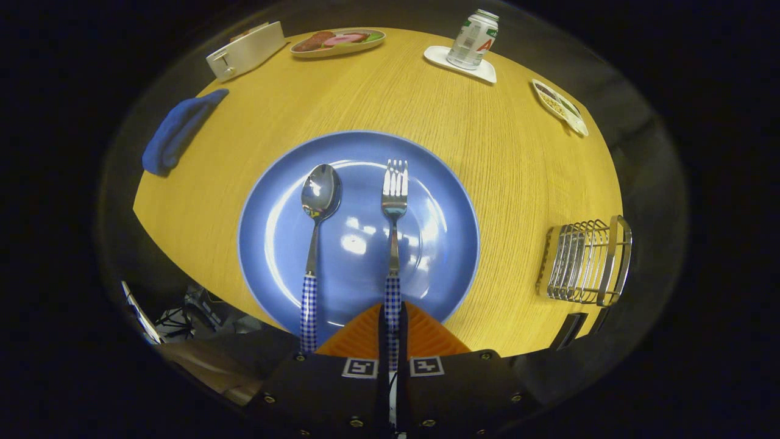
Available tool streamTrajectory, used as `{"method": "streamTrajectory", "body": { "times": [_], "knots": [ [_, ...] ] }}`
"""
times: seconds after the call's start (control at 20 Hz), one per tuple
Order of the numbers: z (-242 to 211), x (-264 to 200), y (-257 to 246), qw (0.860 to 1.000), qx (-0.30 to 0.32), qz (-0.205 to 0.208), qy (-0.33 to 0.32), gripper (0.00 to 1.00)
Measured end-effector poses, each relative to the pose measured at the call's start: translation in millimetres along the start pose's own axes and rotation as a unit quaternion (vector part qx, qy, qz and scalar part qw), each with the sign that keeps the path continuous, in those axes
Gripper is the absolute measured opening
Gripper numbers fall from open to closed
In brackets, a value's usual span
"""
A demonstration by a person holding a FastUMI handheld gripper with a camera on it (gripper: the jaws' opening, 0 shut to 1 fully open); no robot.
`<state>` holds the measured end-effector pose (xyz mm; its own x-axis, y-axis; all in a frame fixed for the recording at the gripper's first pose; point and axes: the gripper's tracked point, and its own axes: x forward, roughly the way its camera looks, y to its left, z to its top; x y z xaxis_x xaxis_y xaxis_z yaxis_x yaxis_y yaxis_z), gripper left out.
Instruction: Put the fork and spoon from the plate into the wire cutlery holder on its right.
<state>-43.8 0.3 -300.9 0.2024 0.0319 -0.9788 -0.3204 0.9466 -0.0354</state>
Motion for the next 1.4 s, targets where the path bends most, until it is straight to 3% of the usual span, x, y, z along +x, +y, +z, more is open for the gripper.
{"method": "streamTrajectory", "body": {
  "times": [0.2,0.45,0.8,1.0,1.2,1.4],
  "knots": [
    [-9,-40,-21,0.999,-0.007,0.042,0.031,0.05],
    [-41,-86,-77,0.995,-0.04,0.039,0.084,0.05],
    [-67,-138,-160,0.99,-0.016,0.021,0.135,0.05],
    [-71,-150,-197,0.984,-0.017,0.012,0.175,0.05],
    [-64,-144,-232,0.975,-0.046,-0.028,0.214,0.05],
    [-48,-130,-232,0.965,-0.058,-0.023,0.256,0.05]
  ]
}}
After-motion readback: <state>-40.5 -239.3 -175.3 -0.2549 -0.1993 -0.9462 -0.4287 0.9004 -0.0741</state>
